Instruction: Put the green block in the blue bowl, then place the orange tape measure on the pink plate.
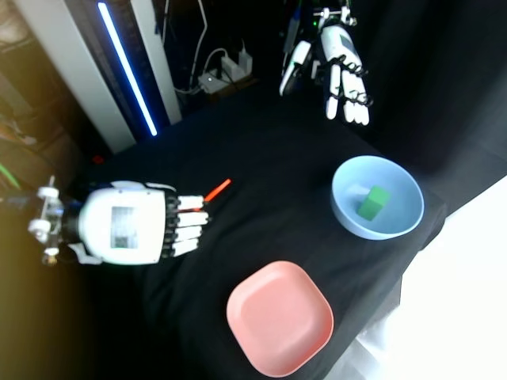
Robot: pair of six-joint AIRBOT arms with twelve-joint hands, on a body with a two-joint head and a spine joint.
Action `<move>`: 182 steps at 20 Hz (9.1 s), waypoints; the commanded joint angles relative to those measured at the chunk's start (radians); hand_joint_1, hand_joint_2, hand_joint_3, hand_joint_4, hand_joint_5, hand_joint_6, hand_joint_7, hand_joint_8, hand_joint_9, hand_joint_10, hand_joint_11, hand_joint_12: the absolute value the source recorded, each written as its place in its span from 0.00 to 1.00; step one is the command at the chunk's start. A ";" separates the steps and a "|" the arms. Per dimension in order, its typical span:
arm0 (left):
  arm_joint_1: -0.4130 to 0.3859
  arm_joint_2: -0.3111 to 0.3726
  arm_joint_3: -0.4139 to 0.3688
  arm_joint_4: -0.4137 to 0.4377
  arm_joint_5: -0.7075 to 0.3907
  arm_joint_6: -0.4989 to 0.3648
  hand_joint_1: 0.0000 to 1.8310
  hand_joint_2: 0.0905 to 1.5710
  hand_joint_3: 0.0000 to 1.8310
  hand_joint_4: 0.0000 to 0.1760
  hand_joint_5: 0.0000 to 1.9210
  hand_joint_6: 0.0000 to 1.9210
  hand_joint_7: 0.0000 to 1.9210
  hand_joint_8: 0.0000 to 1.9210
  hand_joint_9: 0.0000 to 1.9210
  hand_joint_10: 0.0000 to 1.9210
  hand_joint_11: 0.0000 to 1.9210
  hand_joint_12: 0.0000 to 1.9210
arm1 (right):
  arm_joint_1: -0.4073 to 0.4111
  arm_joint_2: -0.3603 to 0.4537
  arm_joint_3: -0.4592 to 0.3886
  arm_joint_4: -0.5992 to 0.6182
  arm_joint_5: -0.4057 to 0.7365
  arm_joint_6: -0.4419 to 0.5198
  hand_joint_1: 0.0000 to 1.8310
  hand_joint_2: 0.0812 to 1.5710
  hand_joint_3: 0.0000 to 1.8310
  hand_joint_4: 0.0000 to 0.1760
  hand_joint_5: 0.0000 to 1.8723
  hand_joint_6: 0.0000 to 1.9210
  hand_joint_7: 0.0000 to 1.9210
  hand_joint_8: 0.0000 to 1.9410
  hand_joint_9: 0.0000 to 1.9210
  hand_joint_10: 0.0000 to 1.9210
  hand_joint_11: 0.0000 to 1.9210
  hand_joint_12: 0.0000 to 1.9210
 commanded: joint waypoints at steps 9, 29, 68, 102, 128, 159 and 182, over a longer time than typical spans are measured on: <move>0.016 -0.003 -0.002 -0.017 -0.137 -0.017 0.34 0.61 0.00 0.35 0.13 0.00 0.06 0.00 0.01 0.00 0.00 0.00 | 0.089 0.025 -0.015 0.044 0.142 0.006 0.71 0.64 0.00 0.00 0.67 0.16 0.59 0.52 0.66 0.60 0.57 0.79; 0.026 -0.009 -0.002 -0.023 -0.146 -0.025 0.37 0.61 0.00 0.13 0.15 0.00 0.09 0.00 0.04 0.00 0.01 0.02 | 0.115 0.001 0.051 0.106 0.151 0.004 0.69 0.69 0.00 0.00 0.62 0.34 0.79 0.01 0.83 0.05 0.59 0.59; 0.090 -0.017 -0.018 -0.064 -0.187 -0.041 0.36 0.63 0.00 0.42 0.17 0.00 0.10 0.00 0.02 0.00 0.00 0.05 | 0.037 0.116 -0.101 0.058 0.041 -0.052 0.56 0.56 0.00 0.49 0.26 0.00 0.18 0.00 0.16 0.00 0.00 0.53; 0.107 -0.023 -0.022 -0.066 -0.195 -0.049 0.39 0.64 0.00 0.37 0.18 0.00 0.11 0.00 0.03 0.00 0.00 0.04 | -0.012 0.070 -0.047 0.083 -0.010 -0.055 0.70 0.69 0.00 0.00 0.61 0.23 0.50 0.66 0.50 0.67 0.43 0.85; 0.069 -0.054 0.009 -0.045 -0.162 -0.060 0.38 0.64 0.00 0.51 0.19 0.00 0.10 0.00 0.04 0.00 0.00 0.03 | 0.413 -0.360 0.498 -0.017 -0.352 -0.111 0.78 0.62 0.00 0.00 0.57 0.36 0.76 0.02 0.62 0.45 0.57 0.43; 0.145 0.020 -0.070 -0.108 -0.429 -0.029 0.42 0.63 0.00 0.25 0.09 0.00 0.07 0.00 0.04 0.00 0.03 0.02 | 0.047 0.143 -0.091 0.530 0.505 -0.126 0.45 0.44 0.00 1.00 0.00 0.00 0.00 0.00 0.00 0.00 0.00 0.00; -0.039 0.011 -0.074 -0.024 -0.582 0.082 0.12 0.74 0.00 0.25 0.14 0.53 0.28 0.00 0.20 0.01 0.07 0.25 | -0.188 0.156 -0.281 0.664 0.910 -0.201 0.27 0.72 0.00 0.35 0.06 0.01 0.02 0.00 0.04 0.00 0.03 0.02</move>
